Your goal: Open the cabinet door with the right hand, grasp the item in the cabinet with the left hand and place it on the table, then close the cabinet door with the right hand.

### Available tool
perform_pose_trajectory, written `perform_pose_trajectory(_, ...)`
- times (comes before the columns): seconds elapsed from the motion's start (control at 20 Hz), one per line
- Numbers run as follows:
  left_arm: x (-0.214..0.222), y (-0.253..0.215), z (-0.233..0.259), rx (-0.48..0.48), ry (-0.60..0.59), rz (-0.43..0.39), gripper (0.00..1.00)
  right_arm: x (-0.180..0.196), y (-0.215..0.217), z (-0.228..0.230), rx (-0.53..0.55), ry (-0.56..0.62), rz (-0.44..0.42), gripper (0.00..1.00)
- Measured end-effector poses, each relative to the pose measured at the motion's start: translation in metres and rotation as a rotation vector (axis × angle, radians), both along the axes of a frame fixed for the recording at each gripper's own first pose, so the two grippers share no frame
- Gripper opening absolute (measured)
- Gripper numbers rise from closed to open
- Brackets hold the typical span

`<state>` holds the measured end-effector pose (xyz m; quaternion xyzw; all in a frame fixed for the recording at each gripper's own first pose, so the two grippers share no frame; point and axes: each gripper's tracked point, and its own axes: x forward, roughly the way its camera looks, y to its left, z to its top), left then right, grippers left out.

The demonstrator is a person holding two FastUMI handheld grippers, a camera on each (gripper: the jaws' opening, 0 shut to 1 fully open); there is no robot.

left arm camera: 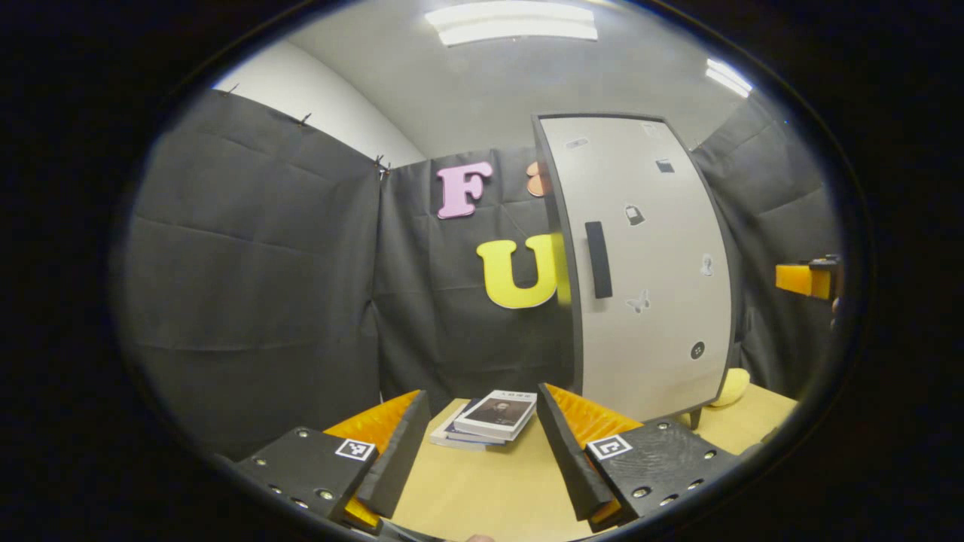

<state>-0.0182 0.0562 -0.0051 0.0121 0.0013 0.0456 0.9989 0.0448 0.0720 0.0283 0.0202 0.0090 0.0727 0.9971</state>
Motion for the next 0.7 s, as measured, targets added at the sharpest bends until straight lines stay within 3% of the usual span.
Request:
perform_pose_trajectory(0.35, -0.012, 0.047, -0.007, 0.018, 0.009, 0.078, 0.86, 0.042, 0.061, 0.039, 0.031, -0.04, 0.098, 0.98)
perform_pose_trajectory(0.7, -0.027, 0.09, -0.02, 0.021, 0.033, 0.152, 0.86, 0.082, 0.122, 0.05, 0.024, -0.025, 0.162, 0.98)
